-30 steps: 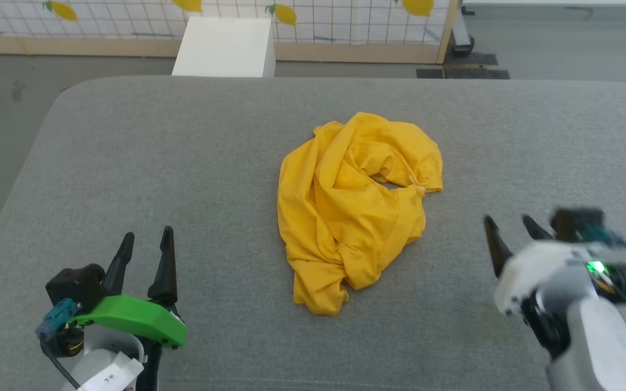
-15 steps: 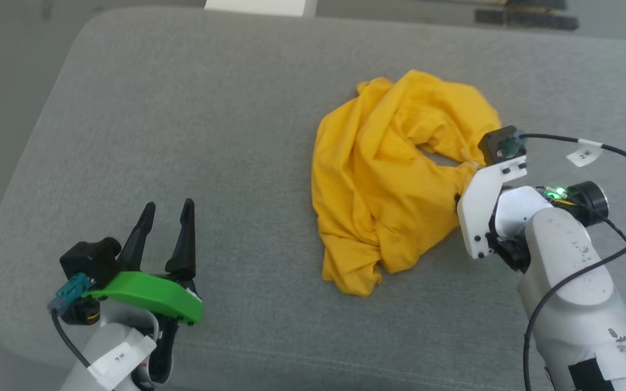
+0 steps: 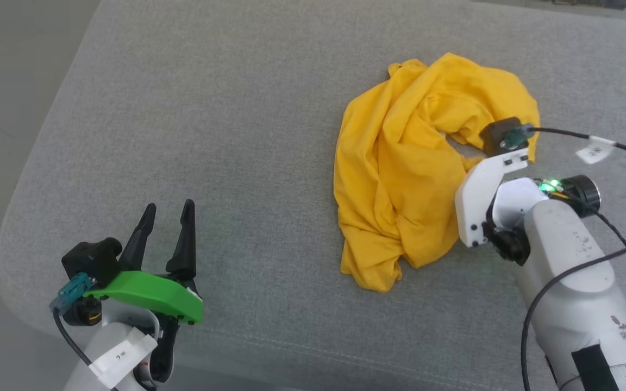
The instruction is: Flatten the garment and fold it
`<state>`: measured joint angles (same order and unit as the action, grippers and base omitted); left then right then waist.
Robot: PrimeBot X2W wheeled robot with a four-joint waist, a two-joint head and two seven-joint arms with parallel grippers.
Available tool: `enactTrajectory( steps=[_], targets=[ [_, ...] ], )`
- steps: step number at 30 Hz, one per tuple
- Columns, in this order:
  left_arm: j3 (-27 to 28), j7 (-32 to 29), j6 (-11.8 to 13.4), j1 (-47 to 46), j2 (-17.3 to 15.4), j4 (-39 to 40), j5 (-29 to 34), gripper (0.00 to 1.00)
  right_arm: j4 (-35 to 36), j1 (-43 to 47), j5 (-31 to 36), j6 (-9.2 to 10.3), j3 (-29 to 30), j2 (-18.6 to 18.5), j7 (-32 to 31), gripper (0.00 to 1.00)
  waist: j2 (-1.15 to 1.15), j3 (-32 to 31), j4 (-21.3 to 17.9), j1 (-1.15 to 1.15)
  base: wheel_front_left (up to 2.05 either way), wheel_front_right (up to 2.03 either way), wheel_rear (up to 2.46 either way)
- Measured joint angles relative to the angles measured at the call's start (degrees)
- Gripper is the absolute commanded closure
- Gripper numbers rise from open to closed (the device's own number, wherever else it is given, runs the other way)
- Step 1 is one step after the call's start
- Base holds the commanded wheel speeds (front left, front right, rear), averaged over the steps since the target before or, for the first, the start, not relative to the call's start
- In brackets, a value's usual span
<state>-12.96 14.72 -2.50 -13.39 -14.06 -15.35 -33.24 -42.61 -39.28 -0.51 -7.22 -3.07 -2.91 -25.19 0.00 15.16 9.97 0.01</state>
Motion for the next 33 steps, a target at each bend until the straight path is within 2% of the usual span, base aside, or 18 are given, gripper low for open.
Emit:
enactTrajectory(
  steps=[3, 6, 12, 14, 18, 19, 20, 28, 30, 33],
  targets=[
    [0.38, 0.0, 0.0, 0.36, 0.27, 0.02, 0.15, 0.0, 3.59, 0.16, -1.16, -0.16, 4.2, -0.18, 4.07, 1.0, 0.0, -1.24, -0.72, 0.0, 0.0, 0.0, 0.0],
    [0.53, 0.01, 0.04, 0.98, 0.68, 0.01, 0.26, 0.0, 8.92, 1.33, -1.89, -0.34, 10.53, -2.23, 5.7, 1.0, 0.0, -2.75, -2.04, 0.0, 0.0, 0.0, 0.0],
    [0.15, 0.0, 0.12, 2.29, 1.19, 0.01, 0.33, 0.0, 17.47, 13.65, 0.22, -0.33, 28.7, -5.45, 0.85, 1.0, 0.0, -5.44, -5.13, 0.0, 0.0, 0.0, 0.0],
    [0.01, 0.0, 0.12, 2.3, 1.29, 0.04, 0.33, 0.0, 18.84, 19.33, 0.66, -0.33, 33.66, -4.63, -1.89, 1.0, 0.0, -6.15, -5.93, 0.0, 0.0, 0.0, 0.0],
    [0.1, 0.0, 0.13, 2.44, 1.29, -0.01, 0.3, 0.0, 21.28, 26.95, 1.09, -0.33, 37.74, -0.99, -4.74, 1.0, 0.0, -6.96, -7.11, 0.0, 0.0, 0.0, 0.0],
    [0.11, -0.02, 0.22, 2.53, 1.29, -0.08, 0.16, 0.0, 22.03, 27.98, 0.88, -0.33, 37.53, -0.49, -3.91, 0.61, 0.0, -7.12, -7.37, 0.0, 0.0, 0.0, 0.0],
    [0.1, -0.09, 0.32, 2.62, 1.3, -0.2, 0.03, 0.0, 22.63, 28.32, -0.22, -0.33, 37.56, -0.15, -2.68, 0.0, 0.0, -7.32, -7.57, 0.0, 0.0, 0.0, 0.0],
    [0.2, -2.49, 0.81, 3.07, 2.25, 0.3, -1.88, 0.0, 27.6, 28.6, -10.56, -0.33, 35.64, 0.0, 13.65, 0.0, 0.0, -9.23, -8.33, -0.01, 0.0, 0.0, 0.0],
    [-0.96, -5.02, 1.07, 2.63, 2.64, 1.12, -1.94, 0.0, 28.5, 29.38, -11.82, -0.33, 35.04, -0.09, 16.04, 0.0, 0.0, -9.66, -8.49, 0.0, 0.0, 0.0, 0.0],
    [-4.7, -11.91, 1.65, -0.34, 2.9, 1.56, -0.87, 0.0, 29.09, 31.65, -13.44, -0.33, 33.22, 0.01, 17.44, 0.0, 0.0, -9.98, -9.03, 0.0, 0.0, 0.0, 0.0]
  ],
)
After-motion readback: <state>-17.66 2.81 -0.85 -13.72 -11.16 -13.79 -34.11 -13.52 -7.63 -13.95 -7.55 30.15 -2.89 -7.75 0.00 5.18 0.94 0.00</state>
